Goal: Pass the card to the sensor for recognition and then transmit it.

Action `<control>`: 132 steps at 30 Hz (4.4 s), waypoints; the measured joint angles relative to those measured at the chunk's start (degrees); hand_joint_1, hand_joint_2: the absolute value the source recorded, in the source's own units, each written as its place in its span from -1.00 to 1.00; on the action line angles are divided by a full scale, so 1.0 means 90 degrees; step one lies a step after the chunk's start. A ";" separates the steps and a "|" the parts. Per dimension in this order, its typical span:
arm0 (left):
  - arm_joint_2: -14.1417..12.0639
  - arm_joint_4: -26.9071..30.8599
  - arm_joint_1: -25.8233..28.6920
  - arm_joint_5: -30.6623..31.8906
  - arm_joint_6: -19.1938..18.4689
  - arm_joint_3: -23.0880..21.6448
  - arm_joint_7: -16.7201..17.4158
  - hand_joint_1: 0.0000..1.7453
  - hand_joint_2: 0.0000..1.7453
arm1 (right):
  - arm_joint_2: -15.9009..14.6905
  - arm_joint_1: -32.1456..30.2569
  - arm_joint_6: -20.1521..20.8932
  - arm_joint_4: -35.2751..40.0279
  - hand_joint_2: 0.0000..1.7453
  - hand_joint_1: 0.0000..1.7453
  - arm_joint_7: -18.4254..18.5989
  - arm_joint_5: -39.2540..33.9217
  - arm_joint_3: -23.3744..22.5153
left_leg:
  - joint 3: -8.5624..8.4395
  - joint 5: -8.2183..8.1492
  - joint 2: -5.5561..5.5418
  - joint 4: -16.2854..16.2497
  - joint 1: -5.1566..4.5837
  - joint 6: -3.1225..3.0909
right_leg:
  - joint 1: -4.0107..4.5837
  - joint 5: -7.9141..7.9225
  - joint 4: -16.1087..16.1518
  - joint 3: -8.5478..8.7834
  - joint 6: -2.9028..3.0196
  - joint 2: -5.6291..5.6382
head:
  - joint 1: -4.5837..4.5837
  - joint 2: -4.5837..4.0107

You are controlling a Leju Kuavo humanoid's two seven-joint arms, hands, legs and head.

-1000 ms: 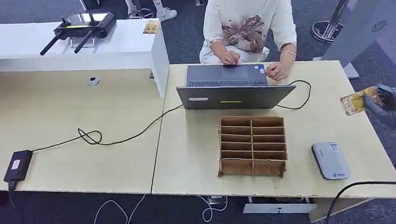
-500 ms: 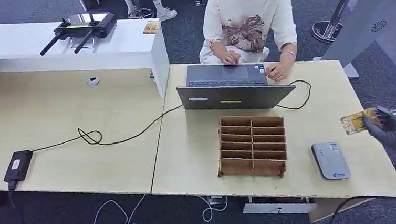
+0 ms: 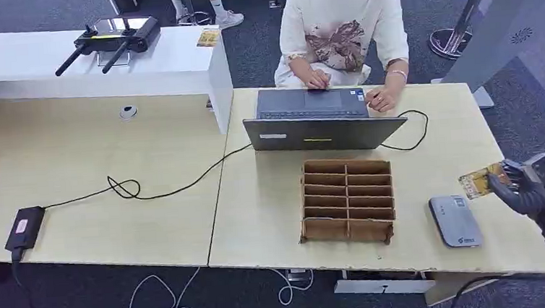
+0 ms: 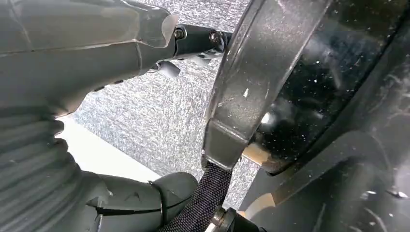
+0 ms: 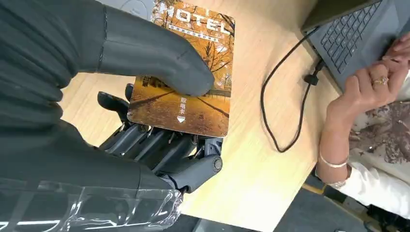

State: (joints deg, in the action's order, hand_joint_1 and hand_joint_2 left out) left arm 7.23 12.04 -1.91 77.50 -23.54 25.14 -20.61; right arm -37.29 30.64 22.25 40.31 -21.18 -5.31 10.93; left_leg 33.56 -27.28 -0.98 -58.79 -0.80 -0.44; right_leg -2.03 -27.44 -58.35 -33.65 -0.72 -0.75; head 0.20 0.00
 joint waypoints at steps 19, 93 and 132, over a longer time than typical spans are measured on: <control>-0.0002 0.0000 0.0006 0.0000 -0.0010 0.0000 -0.0021 -1.00 1.00 | 0.0056 -0.0293 -0.0291 -0.0071 1.00 1.00 -0.0003 0.0342 -0.0005 | 0.0001 0.0000 0.0000 0.0000 0.0000 0.0000 | 0.0000 -0.0001 0.0000 -0.0001 -0.0001 -0.0001 | 0.0000 0.0000; -0.0029 0.0022 0.0024 -0.0002 -0.0046 -0.0131 -0.0172 -1.00 1.00 | 0.0964 -0.0928 -0.0896 0.0648 1.00 1.00 0.0114 0.1576 -0.0554 | -0.0002 0.0000 0.0000 0.0000 0.0000 -0.0001 | 0.0000 -0.0001 -0.0001 0.0001 -0.0001 0.0001 | 0.0000 0.0000; -0.0036 0.0034 0.0019 -0.0002 -0.0085 -0.0202 -0.0194 -1.00 1.00 | 0.1355 -0.0732 -0.2018 0.3861 1.00 1.00 -0.1110 0.1698 -0.1022 | 0.0000 0.0001 0.0000 0.0001 0.0000 0.0000 | -0.0001 -0.0001 -0.0005 0.0001 -0.0001 0.0000 | 0.0000 0.0000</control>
State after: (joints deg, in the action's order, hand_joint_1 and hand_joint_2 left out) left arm 6.91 12.35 -1.74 77.48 -24.31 23.32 -22.36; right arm -25.09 24.05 4.08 75.06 -31.17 9.97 1.73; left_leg 33.56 -27.27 -0.97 -58.79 -0.80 -0.44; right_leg -2.04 -27.45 -58.40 -33.64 -0.73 -0.75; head 0.20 0.00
